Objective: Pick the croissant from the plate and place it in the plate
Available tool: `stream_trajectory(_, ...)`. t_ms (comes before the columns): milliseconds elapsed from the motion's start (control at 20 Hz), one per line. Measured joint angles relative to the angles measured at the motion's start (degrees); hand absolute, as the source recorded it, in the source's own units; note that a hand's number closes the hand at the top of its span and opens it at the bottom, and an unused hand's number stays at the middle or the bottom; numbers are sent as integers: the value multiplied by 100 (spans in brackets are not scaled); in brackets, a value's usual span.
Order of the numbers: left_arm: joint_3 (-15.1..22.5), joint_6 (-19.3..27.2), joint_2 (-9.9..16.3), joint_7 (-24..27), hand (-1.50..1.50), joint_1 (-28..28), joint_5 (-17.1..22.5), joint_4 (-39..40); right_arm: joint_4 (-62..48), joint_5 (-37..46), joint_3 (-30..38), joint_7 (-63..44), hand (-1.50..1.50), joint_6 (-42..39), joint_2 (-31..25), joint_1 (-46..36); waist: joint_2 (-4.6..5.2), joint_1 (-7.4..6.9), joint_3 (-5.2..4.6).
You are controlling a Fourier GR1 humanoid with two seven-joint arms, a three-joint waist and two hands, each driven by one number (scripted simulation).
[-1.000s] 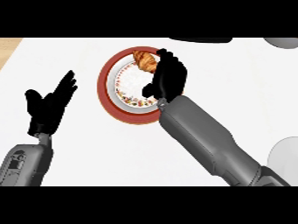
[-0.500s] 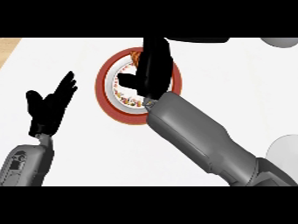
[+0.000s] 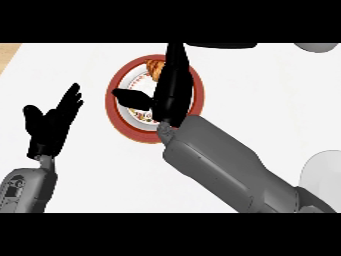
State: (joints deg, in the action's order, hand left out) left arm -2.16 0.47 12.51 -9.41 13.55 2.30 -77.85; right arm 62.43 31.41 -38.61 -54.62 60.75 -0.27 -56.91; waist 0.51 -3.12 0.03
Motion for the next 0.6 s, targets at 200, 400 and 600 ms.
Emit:
stream_trajectory(200,-43,-4,-10,62,0,-235,13,-133,36,-426,-219,574,-150,375,4,321,-11,82,-1)
stream_trajectory(400,-136,-25,31,-25,0,-295,40,-236,139,-763,-232,1146,-150,558,13,625,-26,169,-1)
stream_trajectory(600,-179,-44,3,26,0,-437,18,-308,240,-803,-142,1425,-150,547,20,891,-41,231,-2)
